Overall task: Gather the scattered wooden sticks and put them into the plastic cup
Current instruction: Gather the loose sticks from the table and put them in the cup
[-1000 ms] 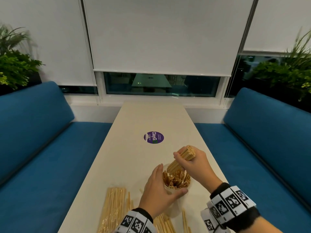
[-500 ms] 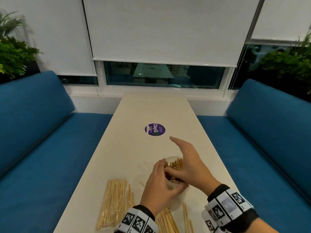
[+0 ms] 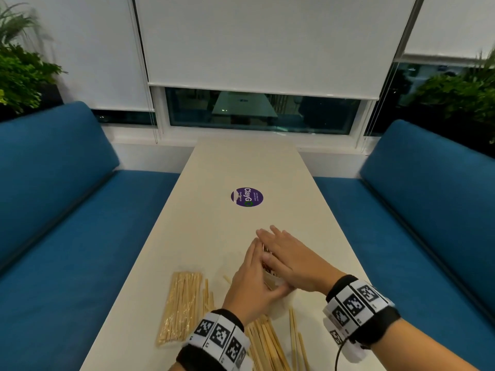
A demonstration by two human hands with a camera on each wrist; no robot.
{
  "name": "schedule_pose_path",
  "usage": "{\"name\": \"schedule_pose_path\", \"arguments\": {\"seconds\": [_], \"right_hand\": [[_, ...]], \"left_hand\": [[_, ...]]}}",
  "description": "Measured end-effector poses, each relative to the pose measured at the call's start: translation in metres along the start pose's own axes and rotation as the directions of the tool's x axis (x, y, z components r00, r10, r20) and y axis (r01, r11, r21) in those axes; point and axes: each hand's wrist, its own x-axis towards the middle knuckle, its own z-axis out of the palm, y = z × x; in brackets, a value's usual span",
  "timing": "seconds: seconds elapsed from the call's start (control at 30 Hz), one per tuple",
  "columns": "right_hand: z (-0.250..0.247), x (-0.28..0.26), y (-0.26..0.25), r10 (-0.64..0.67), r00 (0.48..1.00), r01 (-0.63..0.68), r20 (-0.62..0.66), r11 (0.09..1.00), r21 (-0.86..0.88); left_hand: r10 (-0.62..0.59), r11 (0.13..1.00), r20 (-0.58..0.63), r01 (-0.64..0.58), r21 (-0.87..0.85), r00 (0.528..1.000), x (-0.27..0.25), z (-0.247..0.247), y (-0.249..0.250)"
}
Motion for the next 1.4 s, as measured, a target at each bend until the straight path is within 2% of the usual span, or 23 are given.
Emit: {"name": "schedule_pose_path", "arguments": {"seconds": [0.07, 0.1, 0.17, 0.2, 0.23, 0.27, 0.3, 0.37, 0.43, 0.5, 0.6, 0.77, 0.97, 1.13, 1.33, 1.4], "right_hand": [[0.001, -0.008, -0.003, 0.056, 0.982, -0.031, -0.179, 0.99, 0.136], [0.002, -0.014, -0.004, 0.118, 0.946, -0.054, -0.301, 0.975, 0.214], [0.007, -0.031, -0.009, 0.297, 0.8, -0.09, -0.521, 0.919, 0.385], [0.012, -0.041, -0.011, 0.401, 0.722, -0.124, -0.564, 0.877, 0.464], [0.019, -0.052, -0.013, 0.505, 0.673, -0.189, -0.54, 0.824, 0.535], [0.029, -0.061, -0.014, 0.601, 0.658, -0.285, -0.454, 0.756, 0.589], [0.043, -0.071, -0.014, 0.68, 0.658, -0.404, -0.323, 0.681, 0.611], [0.069, -0.085, -0.017, 0.764, 0.644, -0.635, -0.038, 0.561, 0.531], [0.089, -0.093, -0.026, 0.788, 0.599, -0.764, 0.139, 0.512, 0.393], [0.102, -0.095, -0.037, 0.798, 0.569, -0.812, 0.2, 0.508, 0.286], [0.112, -0.092, -0.052, 0.794, 0.577, -0.814, 0.193, 0.538, 0.221], [0.123, -0.082, -0.074, 0.78, 0.604, -0.792, 0.163, 0.566, 0.229], [0.129, -0.084, -0.074, 0.758, 0.631, -0.756, 0.165, 0.554, 0.348], [0.127, -0.089, -0.077, 0.757, 0.633, -0.766, 0.163, 0.583, 0.272], [0.121, -0.096, -0.079, 0.725, 0.646, -0.761, 0.239, 0.587, 0.276], [0.117, -0.098, -0.078, 0.697, 0.665, -0.745, 0.268, 0.6, 0.29]], "left_hand": [[-0.067, 0.998, 0.058, 0.065, 0.023, 0.996, -0.005, -0.01, 0.001], [-0.093, 0.996, 0.064, 0.092, 0.017, 0.994, -0.008, -0.017, 0.001], [-0.162, 0.986, 0.03, 0.163, -0.018, 0.986, -0.017, -0.033, -0.003], [-0.214, 0.976, 0.006, 0.214, -0.041, 0.977, -0.023, -0.04, -0.008], [-0.268, 0.962, -0.015, 0.266, -0.065, 0.963, -0.031, -0.045, -0.015], [-0.318, 0.946, -0.029, 0.315, -0.082, 0.948, -0.04, -0.049, -0.022], [-0.363, 0.93, -0.029, 0.359, -0.084, 0.931, -0.05, -0.05, -0.028], [-0.443, 0.895, 0.009, 0.442, -0.055, 0.897, -0.072, -0.048, -0.04], [-0.515, 0.853, 0.071, 0.519, -0.047, 0.854, -0.091, -0.041, -0.05], [-0.567, 0.815, 0.113, 0.575, -0.066, 0.816, -0.105, -0.033, -0.058], [-0.582, 0.804, 0.106, 0.59, -0.07, 0.806, -0.116, -0.025, -0.063], [-0.568, 0.814, 0.093, 0.575, -0.082, 0.818, -0.12, -0.015, -0.059], [-0.54, 0.829, 0.094, 0.548, -0.111, 0.836, -0.123, -0.005, -0.054], [-0.509, 0.852, 0.082, 0.515, -0.092, 0.857, -0.125, 0.0, -0.049], [-0.479, 0.873, 0.036, 0.48, -0.088, 0.877, -0.127, 0.001, -0.043], [-0.467, 0.879, 0.023, 0.467, -0.099, 0.884, -0.125, 0.001, -0.037]]}}
